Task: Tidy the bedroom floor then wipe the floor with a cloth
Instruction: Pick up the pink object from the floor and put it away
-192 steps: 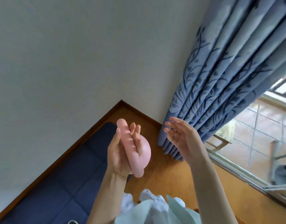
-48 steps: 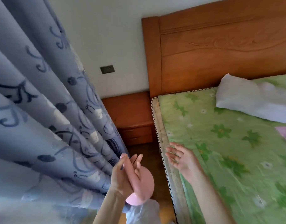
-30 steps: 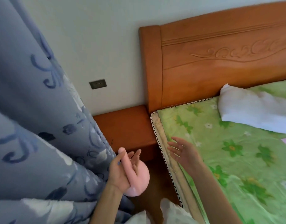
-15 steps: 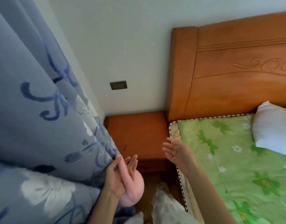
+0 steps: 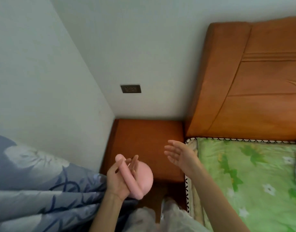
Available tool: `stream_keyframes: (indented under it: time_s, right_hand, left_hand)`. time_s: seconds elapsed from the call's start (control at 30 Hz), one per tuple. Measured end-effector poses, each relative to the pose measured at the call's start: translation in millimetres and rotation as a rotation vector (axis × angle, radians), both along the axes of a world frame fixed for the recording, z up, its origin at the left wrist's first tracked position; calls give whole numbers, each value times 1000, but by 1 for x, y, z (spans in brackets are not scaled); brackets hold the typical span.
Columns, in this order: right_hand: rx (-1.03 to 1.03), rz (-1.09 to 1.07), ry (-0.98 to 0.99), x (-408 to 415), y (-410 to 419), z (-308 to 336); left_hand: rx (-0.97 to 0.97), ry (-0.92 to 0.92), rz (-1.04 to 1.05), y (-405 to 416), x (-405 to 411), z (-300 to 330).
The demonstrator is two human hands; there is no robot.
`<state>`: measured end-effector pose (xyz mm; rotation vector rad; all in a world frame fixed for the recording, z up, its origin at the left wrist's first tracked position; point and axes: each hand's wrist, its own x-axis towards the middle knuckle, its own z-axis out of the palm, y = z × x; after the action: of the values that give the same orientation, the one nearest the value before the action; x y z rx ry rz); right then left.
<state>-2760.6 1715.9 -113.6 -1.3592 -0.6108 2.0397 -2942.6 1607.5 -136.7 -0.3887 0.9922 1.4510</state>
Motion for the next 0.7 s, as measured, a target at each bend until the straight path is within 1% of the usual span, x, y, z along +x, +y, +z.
stream_keyframes:
  time_s: [0.1,0.27,0.4,0.53,0.7]
  right_hand:
    - [-51,-3,-19,-6,20,-10]
    - [-98,6,-49,-17,46,-26]
    - [-106,6,-80,-36,64,-40]
    - [-81,64,-138,-70,79,-53]
    - [-99,106,-177,-120,100,-72]
  left_hand:
    - [2,15,-3,21,-6,-7]
    - [-82,87,21,52,-24,-17]
    - [-137,59,47,70,-53,-38]
    - [-192,23,54,91,-85,-53]
    - [-205,14,45,119,-131,-83]
